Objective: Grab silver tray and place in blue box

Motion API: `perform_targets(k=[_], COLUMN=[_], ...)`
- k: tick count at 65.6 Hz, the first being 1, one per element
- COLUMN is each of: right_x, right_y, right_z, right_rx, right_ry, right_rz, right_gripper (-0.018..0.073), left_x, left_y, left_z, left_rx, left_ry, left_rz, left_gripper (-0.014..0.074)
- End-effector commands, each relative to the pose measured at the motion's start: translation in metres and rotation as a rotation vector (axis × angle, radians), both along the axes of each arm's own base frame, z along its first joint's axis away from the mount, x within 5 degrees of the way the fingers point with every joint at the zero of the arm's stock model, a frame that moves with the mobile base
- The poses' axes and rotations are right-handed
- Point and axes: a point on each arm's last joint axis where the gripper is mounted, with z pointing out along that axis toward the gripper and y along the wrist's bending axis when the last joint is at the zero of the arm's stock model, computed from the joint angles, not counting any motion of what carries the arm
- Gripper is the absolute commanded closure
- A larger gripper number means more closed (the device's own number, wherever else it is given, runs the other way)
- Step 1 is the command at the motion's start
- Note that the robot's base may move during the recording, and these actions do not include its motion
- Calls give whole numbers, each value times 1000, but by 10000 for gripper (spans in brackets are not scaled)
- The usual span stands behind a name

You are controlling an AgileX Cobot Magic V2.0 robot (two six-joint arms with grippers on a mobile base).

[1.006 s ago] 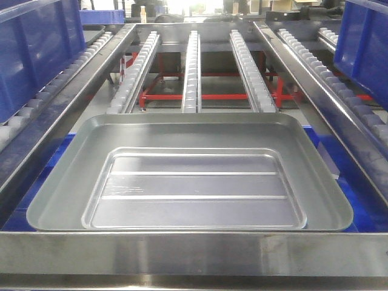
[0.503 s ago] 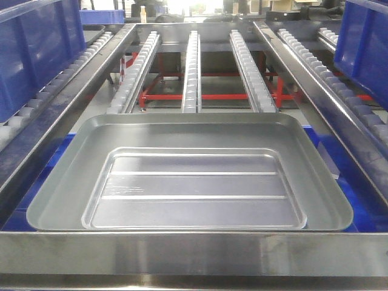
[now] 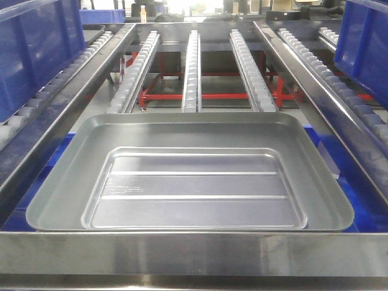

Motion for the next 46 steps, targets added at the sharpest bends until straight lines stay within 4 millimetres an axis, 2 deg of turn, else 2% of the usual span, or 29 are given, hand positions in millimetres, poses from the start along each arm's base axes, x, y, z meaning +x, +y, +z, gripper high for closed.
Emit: perform_targets(k=[1, 6, 12, 18, 24, 30, 36, 46], right_x=[-6, -8, -3, 14, 37, 63, 86, 106], right_y=[0, 0, 0, 0, 2, 4, 7, 12], right_z=[25, 45, 67, 81, 87, 86, 74, 50], right_rx=[-8, -9, -14, -21, -4, 29, 70, 160], right_ry=[-134, -94, 33, 211, 403, 580, 697, 875], right_rz=[2, -1, -4, -6, 0, 11, 18, 29], right_gripper=[503, 503, 503, 503, 503, 503, 503, 503], left_x=[-3, -6, -5, 6, 23, 50, 72, 95], left_y=[1, 0, -1, -2, -4, -6, -9, -15], left_z=[16, 37, 61, 80, 89, 92, 86, 70], left_rx=[-15, -10, 6, 22, 35, 26, -4, -114], left_ry=[-104, -74, 21, 284, 517, 636, 697, 811], left_rz=[6, -1, -7, -23, -34, -41, -48, -70], left_gripper=[603, 602, 603, 602, 603, 602, 603, 603])
